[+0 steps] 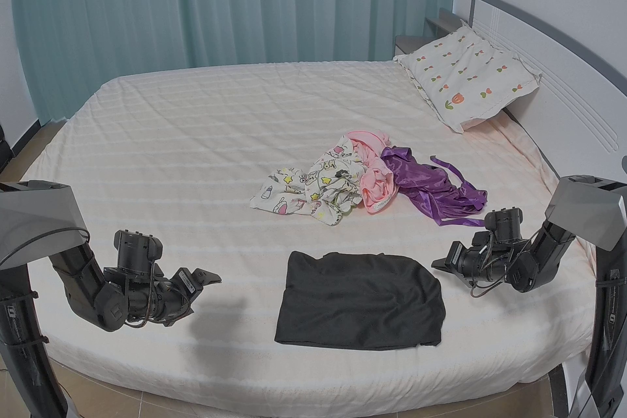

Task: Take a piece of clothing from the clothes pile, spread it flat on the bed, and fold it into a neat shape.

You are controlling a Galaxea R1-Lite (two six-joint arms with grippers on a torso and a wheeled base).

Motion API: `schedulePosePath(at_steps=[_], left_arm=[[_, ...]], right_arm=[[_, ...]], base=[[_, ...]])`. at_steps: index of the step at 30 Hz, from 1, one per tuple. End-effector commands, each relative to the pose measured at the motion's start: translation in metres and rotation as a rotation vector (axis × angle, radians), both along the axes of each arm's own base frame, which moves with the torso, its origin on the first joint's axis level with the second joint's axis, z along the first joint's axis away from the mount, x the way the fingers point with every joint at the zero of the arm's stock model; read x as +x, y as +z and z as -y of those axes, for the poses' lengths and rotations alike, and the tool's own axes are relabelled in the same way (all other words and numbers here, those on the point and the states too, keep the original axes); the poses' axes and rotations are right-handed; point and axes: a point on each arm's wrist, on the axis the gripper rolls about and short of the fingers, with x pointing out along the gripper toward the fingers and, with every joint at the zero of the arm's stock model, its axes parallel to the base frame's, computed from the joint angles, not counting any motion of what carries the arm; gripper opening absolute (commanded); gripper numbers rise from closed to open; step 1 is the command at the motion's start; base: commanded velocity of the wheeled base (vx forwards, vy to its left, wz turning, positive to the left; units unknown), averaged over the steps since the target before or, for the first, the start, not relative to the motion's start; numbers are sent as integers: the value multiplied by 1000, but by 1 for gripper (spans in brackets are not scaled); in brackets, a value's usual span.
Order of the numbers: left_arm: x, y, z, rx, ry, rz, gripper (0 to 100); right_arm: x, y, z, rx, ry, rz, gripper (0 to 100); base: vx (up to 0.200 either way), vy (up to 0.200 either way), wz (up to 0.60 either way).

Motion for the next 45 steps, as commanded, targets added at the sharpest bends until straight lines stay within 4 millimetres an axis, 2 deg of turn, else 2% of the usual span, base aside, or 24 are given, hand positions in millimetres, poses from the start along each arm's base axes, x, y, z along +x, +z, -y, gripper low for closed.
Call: schedulePosePath(at_steps=[1, 10, 11, 31, 32, 45], left_arm=[[0, 0, 0, 0, 0, -1, 100], [1, 0, 0, -1, 1, 0, 100], [1, 0, 0, -1, 1, 0, 100], [0, 0, 0, -1, 1, 0, 100], [0, 0, 0, -1, 1, 0, 100], [1, 0, 0, -1, 1, -1, 100]], right_arm=[[1, 5, 3, -1, -8, 14, 0], [-2, 0, 1, -9, 5, 0, 0], [-2, -1, 1, -9, 5, -2, 100], [-7, -4, -14, 3, 45, -17, 100], [-7, -4, -14, 2, 44, -16, 0], [-5, -1, -10, 1, 29, -6, 0]], base=[[0, 0, 0], [0, 0, 0], [0, 0, 0], [0, 0, 0], [0, 0, 0], [0, 0, 0]])
